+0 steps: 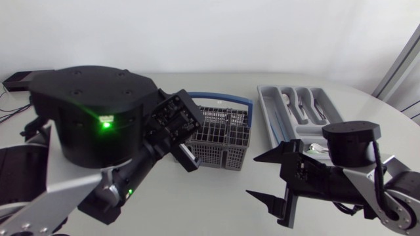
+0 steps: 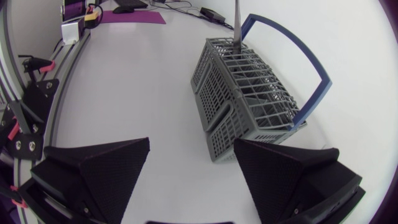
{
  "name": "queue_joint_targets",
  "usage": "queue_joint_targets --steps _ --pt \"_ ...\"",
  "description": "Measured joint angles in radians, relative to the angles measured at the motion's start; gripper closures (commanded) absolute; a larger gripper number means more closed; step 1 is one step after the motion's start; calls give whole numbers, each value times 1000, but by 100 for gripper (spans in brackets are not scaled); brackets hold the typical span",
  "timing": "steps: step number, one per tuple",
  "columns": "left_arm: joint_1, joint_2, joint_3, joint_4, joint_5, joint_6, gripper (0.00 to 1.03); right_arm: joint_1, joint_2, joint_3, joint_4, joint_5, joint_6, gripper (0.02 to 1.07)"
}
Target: Unload the cutlery basket into the drawer organizer.
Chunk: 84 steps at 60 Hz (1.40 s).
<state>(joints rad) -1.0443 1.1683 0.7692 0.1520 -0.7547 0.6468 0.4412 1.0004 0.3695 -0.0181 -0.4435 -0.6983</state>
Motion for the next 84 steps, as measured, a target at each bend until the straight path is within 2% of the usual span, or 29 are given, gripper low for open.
queue_joint_targets --steps 17,36,41,43,44,47,51,56,68,84 --pt "-46 -19 -116 185 -58 73 90 93 135 181 -5 4 140 10" --pt "-48 -56 -159 243 -60 72 90 161 251 247 9 15 188 10" --pt "-51 -62 -167 250 -63 71 90 167 275 258 38 22 190 19" --pt "-52 -63 -169 251 -63 69 90 169 286 267 46 22 190 28" --pt "-52 -63 -169 250 -63 69 90 169 294 278 49 22 190 38" --pt "-52 -63 -169 251 -63 69 90 171 305 293 60 22 190 58" --pt "-52 -63 -169 251 -63 69 90 174 315 308 92 22 190 81" --pt "-53 -63 -169 251 -63 69 90 175 341 324 132 22 190 102" --pt "-59 -63 -171 259 -66 69 90 178 435 343 251 31 190 102" --pt "-62 -63 -182 273 -67 69 90 179 542 387 315 71 174 102"
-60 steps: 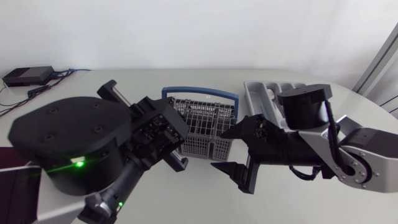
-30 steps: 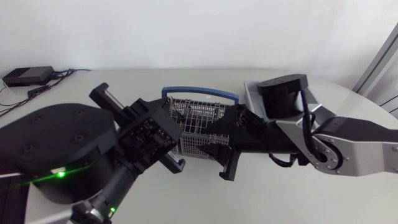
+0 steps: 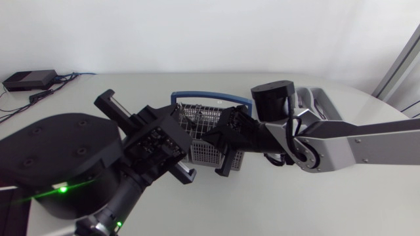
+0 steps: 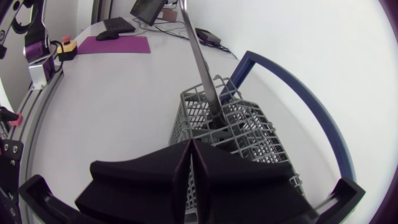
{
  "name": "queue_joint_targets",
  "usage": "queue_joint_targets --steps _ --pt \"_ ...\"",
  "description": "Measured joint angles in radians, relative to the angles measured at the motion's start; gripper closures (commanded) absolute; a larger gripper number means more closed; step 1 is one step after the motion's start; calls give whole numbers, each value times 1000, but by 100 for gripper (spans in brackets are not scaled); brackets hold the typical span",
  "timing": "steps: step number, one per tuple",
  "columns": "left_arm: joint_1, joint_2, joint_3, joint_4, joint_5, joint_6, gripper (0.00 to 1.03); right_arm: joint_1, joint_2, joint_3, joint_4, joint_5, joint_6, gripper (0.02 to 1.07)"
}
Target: Unload the cutlery basket into the drawer organizer.
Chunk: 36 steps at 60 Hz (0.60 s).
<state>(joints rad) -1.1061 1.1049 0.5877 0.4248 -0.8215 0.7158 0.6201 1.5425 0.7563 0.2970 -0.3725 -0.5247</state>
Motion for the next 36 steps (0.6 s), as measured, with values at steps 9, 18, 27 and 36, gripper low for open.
queue_joint_targets --steps 9,18,27,36 --pt "-2 -11 0 0 0 0 90 -8 66 11 21 0 -14 102" --pt "-3 -23 0 0 -3 2 90 -11 87 34 22 0 -22 102" --pt "-7 -23 0 0 -3 3 90 -13 66 35 17 4 -22 102" --pt "-8 -23 0 0 -3 3 90 -20 35 38 21 4 -22 102"
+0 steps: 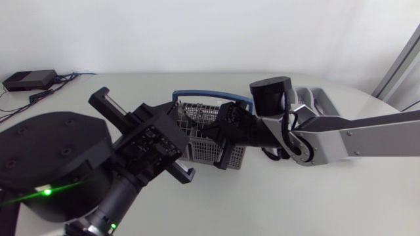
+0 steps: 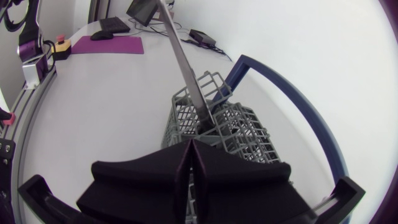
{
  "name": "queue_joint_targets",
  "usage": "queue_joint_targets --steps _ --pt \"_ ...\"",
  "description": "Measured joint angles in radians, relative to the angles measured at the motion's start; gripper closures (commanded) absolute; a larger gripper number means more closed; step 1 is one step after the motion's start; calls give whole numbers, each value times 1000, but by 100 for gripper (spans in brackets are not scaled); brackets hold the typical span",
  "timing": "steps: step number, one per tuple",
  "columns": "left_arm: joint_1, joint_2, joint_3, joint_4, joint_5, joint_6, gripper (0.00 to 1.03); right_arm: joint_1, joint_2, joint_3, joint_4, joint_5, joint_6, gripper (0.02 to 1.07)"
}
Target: Unload the cutlery basket into the drawer organizer.
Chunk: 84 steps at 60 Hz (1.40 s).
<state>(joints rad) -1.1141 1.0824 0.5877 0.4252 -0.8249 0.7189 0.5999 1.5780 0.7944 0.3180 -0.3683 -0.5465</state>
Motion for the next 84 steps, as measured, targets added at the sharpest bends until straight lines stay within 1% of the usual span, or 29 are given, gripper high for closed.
queue_joint_targets --steps 13,23,41,53,68,84 --pt "0 3 -4 5 0 0 90 -22 0 4 4 2 0 102" --pt "0 32 -5 30 0 0 90 -28 16 19 26 17 0 102" --pt "-1 127 -5 105 -11 0 90 -28 95 43 48 41 0 102" --pt "-5 149 -3 109 -15 2 90 -31 139 70 53 44 0 102" --pt "-6 149 -3 127 -18 76 90 -32 163 82 67 32 0 102" --pt "-6 149 14 125 -18 121 90 -32 166 82 76 26 1 102"
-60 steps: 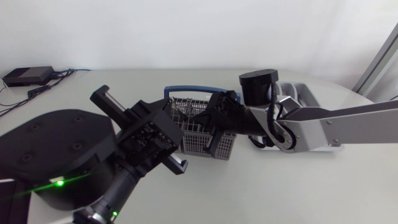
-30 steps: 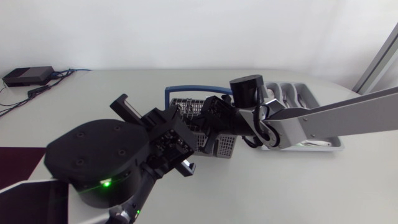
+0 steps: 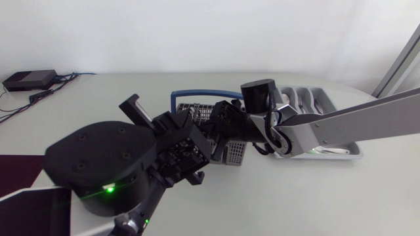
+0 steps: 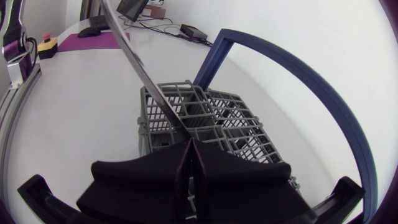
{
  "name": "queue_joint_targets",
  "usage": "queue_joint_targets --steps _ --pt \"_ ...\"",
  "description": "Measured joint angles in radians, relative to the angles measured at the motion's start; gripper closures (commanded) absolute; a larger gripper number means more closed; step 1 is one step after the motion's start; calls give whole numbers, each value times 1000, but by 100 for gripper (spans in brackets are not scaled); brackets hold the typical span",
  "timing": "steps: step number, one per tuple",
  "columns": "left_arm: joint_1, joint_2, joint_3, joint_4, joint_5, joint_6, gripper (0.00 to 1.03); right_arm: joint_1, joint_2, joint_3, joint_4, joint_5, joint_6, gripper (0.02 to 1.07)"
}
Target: Unload the cutlery basket into the drawer organizer.
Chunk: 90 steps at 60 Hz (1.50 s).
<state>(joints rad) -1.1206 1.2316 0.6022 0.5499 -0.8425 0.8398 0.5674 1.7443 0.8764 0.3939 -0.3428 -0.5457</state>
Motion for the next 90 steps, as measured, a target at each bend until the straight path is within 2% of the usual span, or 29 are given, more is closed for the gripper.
queue_joint_targets --steps 32,55,72,80,83,84,90 --pt "30 12 31 53 18 25 90 4 -117 -45 -61 27 11 102" --pt "41 98 51 84 23 -1 90 6 -89 -53 -56 34 10 102" --pt "40 39 100 84 22 48 90 5 -84 -51 -54 34 10 102" --pt "18 -2 105 77 23 66 90 5 -112 -53 -67 34 11 102" --pt "5 -19 106 59 23 75 90 4 -145 -58 -78 33 11 95" --pt "5 -20 106 57 23 76 90 0 -168 -64 -87 32 11 89" --pt "-2 -55 137 -90 45 66 90 -27 -269 -92 -109 29 11 75"
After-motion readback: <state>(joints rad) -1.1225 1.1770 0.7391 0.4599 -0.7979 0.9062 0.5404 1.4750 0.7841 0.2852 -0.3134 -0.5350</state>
